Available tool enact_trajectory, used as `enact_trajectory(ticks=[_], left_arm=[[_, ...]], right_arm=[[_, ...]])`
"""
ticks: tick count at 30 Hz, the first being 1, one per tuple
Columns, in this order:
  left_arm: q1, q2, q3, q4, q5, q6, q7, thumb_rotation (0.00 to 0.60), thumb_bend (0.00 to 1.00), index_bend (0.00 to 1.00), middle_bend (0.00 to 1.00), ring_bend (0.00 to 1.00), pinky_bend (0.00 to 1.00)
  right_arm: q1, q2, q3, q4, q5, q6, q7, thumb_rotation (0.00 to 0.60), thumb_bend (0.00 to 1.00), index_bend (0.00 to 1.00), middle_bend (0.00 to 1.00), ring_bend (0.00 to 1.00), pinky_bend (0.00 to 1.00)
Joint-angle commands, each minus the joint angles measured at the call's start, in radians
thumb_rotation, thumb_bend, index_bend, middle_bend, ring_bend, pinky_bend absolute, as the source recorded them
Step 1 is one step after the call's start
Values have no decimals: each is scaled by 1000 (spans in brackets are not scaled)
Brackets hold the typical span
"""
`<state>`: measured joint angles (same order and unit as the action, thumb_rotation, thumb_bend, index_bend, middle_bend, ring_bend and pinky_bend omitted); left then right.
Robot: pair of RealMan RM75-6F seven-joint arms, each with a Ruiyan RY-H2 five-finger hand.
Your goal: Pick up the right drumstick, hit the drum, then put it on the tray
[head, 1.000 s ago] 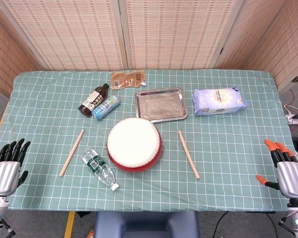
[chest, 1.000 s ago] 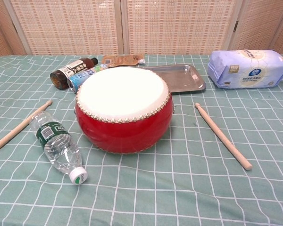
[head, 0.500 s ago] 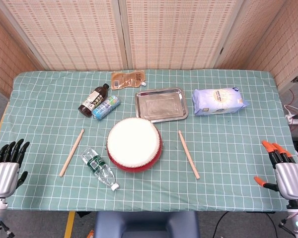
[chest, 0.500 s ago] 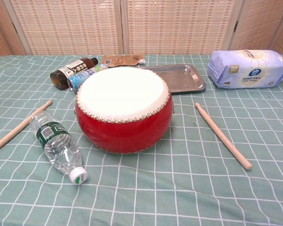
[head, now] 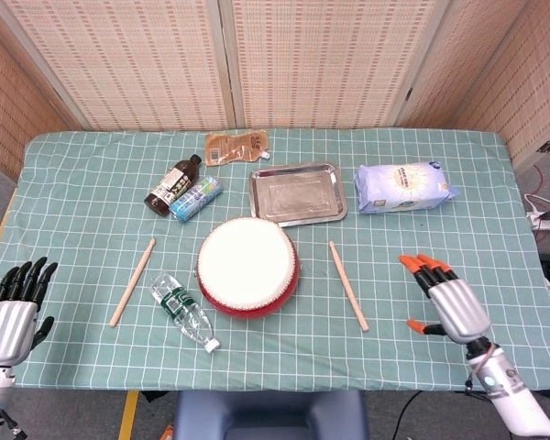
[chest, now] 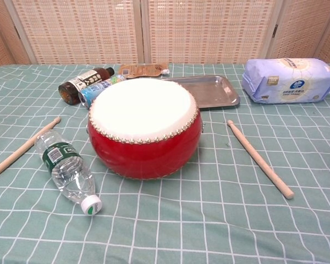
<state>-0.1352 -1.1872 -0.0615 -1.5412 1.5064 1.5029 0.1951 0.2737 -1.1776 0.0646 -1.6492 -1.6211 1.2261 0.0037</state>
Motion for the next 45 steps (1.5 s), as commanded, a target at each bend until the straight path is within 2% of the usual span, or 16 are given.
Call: enact_trajectory(ticks=[1,11,19,33,45], left_arm=[[6,1,3,10,1,7,-12,600,243,32,6,0,83],[17,-5,8,48,-9,3,-54,600,243,32,6,0,83],[11,-12,9,62,-5,-8,-66,600,242,32,5,0,84],[13,-18,10,78,-11,-13,-82,600,240,32,5,0,83],[15,-21,10,83,-5,-4,-86,600,241,32,4,0,83]], right_arm=[[90,-91,30,29,40,-109,-54,600,88,20,109,55,163],[183,-290,47,185,159,-234,-124,600,88,20,105,55,163],[210,-376,40,285,182,-247,-108,600,88,20,101,55,163],[240,-456,32,434,221,-269,-90,600,88,20,98,55,163],[228,-417,72,510,311,-271,-72,600,118,20,95,55,163]])
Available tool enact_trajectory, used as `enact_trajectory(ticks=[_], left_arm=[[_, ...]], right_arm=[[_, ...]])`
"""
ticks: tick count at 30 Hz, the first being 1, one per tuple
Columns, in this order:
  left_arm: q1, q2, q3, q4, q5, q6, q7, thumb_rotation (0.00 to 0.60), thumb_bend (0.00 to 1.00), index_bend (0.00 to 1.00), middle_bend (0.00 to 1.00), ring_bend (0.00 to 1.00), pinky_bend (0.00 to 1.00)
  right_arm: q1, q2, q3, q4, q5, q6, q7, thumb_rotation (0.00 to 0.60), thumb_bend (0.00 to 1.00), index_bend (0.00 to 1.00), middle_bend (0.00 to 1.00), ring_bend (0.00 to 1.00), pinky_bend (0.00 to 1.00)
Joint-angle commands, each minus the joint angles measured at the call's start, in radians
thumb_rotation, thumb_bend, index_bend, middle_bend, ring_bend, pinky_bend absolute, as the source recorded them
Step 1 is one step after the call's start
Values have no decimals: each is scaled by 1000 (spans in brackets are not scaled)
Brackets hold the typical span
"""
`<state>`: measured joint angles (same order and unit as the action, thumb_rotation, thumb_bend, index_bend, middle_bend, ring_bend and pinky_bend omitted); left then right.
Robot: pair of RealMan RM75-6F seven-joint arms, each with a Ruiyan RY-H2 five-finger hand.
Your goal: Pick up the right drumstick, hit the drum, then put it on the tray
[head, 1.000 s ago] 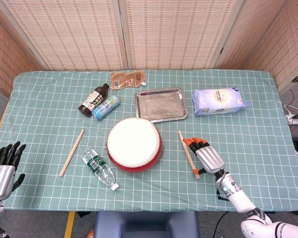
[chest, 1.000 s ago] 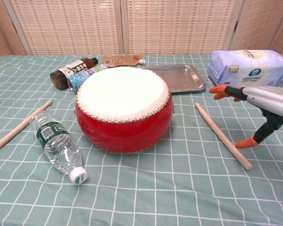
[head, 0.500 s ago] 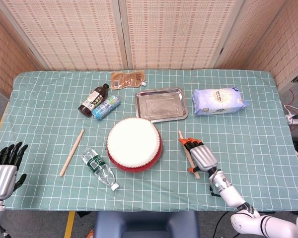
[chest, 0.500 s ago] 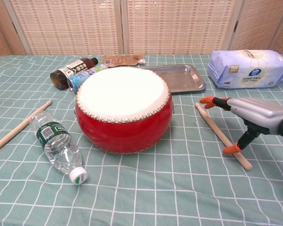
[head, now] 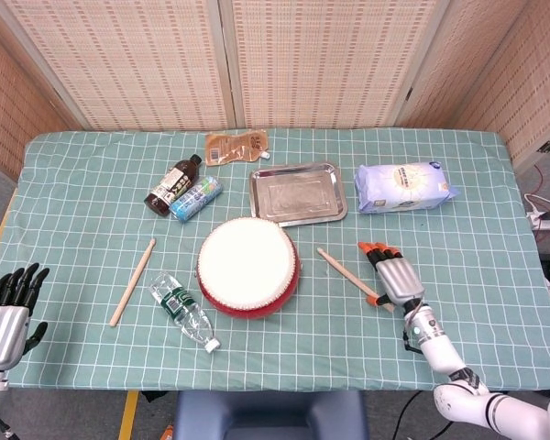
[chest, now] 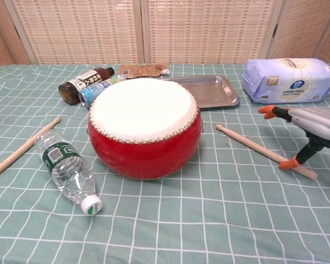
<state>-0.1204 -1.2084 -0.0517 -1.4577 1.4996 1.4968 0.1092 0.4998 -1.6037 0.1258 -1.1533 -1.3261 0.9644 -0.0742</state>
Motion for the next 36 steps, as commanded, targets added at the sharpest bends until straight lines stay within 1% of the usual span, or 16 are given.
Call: enact_trajectory(ticks=[1,8,11,14,15,16,20,22,24,25,26,28,30,36], left_arm=[[0,1,0,-1,3,3,1,600,241,32,4,0,83],[1,1,0,0,0,-1,3,600,242,32,5,0,83],[3,2,-1,2,-4,0,1,600,241,32,5,0,83],[4,2,-1,2,-7,-1,1,600,242,33,4,0,83],[2,2,-1,1,-6,-2,2,600,242,32,4,0,83],[2,2,-1,1,-6,-2,3,600,241,32,4,0,83],[0,2,0,-3,3,0,3,600,241,32,5,0,83],[2,2,0,-1,4,3,2,600,241,32,5,0,83],[2,1,0,-1,3,3,2,600,242,32,5,0,83],[2,1,0,0,2,3,2,600,242,32,5,0,83],[2,0,0,1,1,2,2,600,242,32,5,0,83],[3,-4,4,2,0,-4,2,600,242,32,5,0,83],[3,-7,5,6,-1,-6,1,600,242,33,4,0,83],[2,-10,4,11,-1,-8,-1,600,241,32,4,0,83]], right_arm=[[3,12,14,18,23,-13,9,600,118,20,95,55,163],[22,17,40,73,68,-45,11,600,139,34,95,55,163],[25,26,52,69,81,-50,29,600,170,76,95,55,163],[28,61,65,-9,91,-85,112,600,248,158,95,55,163],[35,84,68,-51,94,-114,146,600,286,185,95,55,163],[38,94,69,-64,95,-125,155,600,335,211,96,55,163],[77,143,81,-143,103,-197,182,600,459,251,95,38,157],[103,157,88,-164,111,-229,172,594,511,255,95,18,133],[109,161,89,-167,118,-239,166,572,542,260,94,8,111],[117,163,90,-170,123,-246,158,546,562,265,94,4,94],[124,164,91,-172,128,-253,149,515,580,272,94,1,74],[157,154,84,-154,139,-275,88,418,620,309,93,0,32],[172,129,78,-128,168,-272,35,362,637,347,93,0,16],[191,96,58,-99,231,-268,-54,354,647,358,93,0,6]])
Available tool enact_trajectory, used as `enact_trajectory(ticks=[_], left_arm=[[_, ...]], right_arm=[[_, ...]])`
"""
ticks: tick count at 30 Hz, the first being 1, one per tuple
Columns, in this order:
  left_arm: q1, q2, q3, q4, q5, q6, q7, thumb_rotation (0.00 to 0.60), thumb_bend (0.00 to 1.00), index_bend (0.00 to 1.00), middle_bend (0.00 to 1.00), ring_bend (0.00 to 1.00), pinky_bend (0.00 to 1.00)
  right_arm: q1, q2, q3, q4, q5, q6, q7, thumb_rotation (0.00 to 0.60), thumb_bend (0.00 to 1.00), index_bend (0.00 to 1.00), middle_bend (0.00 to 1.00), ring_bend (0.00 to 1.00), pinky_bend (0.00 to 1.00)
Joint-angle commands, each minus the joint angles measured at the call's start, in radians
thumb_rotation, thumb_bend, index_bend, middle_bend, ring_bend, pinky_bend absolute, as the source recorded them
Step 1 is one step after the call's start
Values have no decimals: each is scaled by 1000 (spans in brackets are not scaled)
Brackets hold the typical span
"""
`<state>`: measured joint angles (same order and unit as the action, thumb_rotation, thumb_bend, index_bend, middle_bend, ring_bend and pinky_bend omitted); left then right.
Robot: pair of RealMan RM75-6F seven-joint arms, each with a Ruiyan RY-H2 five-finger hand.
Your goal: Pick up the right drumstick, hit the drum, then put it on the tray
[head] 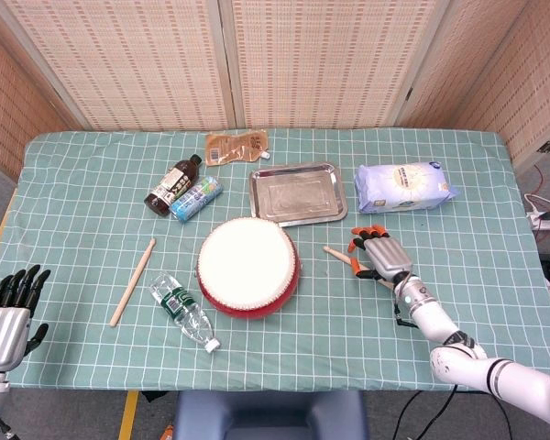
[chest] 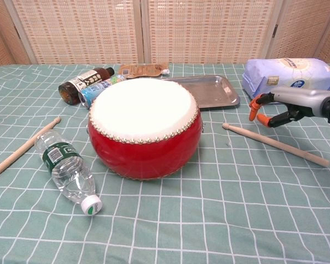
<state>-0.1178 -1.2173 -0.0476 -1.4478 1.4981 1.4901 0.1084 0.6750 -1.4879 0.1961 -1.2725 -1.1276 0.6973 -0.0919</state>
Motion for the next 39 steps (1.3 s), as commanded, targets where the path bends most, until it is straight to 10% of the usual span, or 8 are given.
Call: enact_trajectory(ticks=[1,14,29,35,39], left_arm=[[-1,-1,0,2,1,-2,-1,600,241,32,4,0,83],[-2,-8,1,11,-3,-8,-6,600,241,33,4,0,83],[-3,-20,2,34,-8,-17,-26,600,241,32,4,0,83],[-5,-23,4,39,-3,-18,-32,600,241,32,3,0,83],[-5,-23,4,41,-3,-18,-35,600,239,32,3,0,83]], right_arm=[[18,-23,-15,25,39,-1,-45,354,648,355,93,0,5],[45,-66,-42,67,52,-4,-82,353,650,342,93,0,1],[-14,20,-125,-126,-86,93,-61,352,638,368,93,0,0],[-43,-11,-97,-88,-41,180,-100,355,270,352,93,0,0],[-43,-53,-82,-55,-9,197,-128,360,234,392,93,0,0]])
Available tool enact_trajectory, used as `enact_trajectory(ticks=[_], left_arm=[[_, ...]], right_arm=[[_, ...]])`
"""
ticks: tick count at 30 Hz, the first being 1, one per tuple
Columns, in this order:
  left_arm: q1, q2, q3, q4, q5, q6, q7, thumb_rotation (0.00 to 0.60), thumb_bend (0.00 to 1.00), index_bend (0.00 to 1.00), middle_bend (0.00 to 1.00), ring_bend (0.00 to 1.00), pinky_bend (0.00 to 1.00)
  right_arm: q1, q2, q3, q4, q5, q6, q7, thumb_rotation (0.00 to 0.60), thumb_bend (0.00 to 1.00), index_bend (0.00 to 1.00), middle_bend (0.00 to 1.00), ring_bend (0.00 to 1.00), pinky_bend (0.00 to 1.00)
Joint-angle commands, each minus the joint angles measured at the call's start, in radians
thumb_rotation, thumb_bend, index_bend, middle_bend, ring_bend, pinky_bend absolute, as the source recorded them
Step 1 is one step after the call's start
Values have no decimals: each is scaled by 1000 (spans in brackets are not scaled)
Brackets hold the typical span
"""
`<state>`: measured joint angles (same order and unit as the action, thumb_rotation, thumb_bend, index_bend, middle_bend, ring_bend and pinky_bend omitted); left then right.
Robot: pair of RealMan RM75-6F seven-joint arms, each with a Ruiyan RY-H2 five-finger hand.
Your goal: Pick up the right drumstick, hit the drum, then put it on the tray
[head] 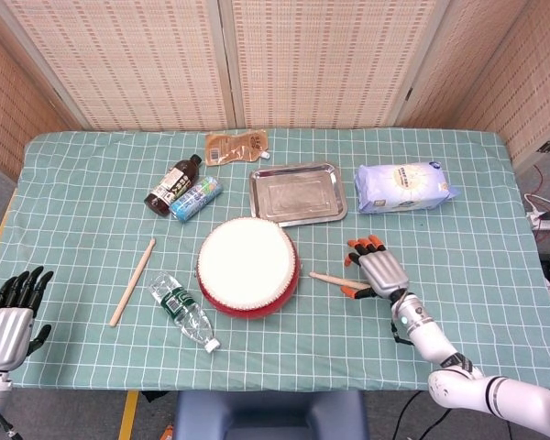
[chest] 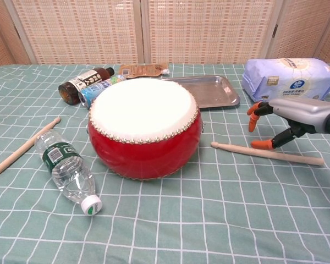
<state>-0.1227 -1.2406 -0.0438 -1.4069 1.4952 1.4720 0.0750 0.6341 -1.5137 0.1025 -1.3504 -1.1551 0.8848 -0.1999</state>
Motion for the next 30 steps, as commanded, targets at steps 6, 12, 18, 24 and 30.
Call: enact_trajectory(ticks=[6,12,18,24,30], left_arm=[[1,1,3,3,0,-3,-6,600,239,32,2,0,82],[1,2,3,5,-3,-6,-8,600,240,32,1,0,82],[0,4,4,4,-3,-10,-7,600,240,33,0,0,82],[-2,1,4,7,-2,-12,-8,600,241,32,0,0,81],[-2,-1,5,13,-5,-16,-14,600,240,33,0,0,81]], right_arm=[[0,-92,24,59,33,27,-34,368,234,431,93,0,0],[0,-146,38,116,35,37,-17,445,233,501,93,0,0],[-6,-164,39,128,31,47,-23,540,233,506,93,0,0],[-1,-168,44,125,48,36,-56,600,232,506,93,0,1],[15,-179,57,122,70,11,-75,600,231,501,93,0,1]])
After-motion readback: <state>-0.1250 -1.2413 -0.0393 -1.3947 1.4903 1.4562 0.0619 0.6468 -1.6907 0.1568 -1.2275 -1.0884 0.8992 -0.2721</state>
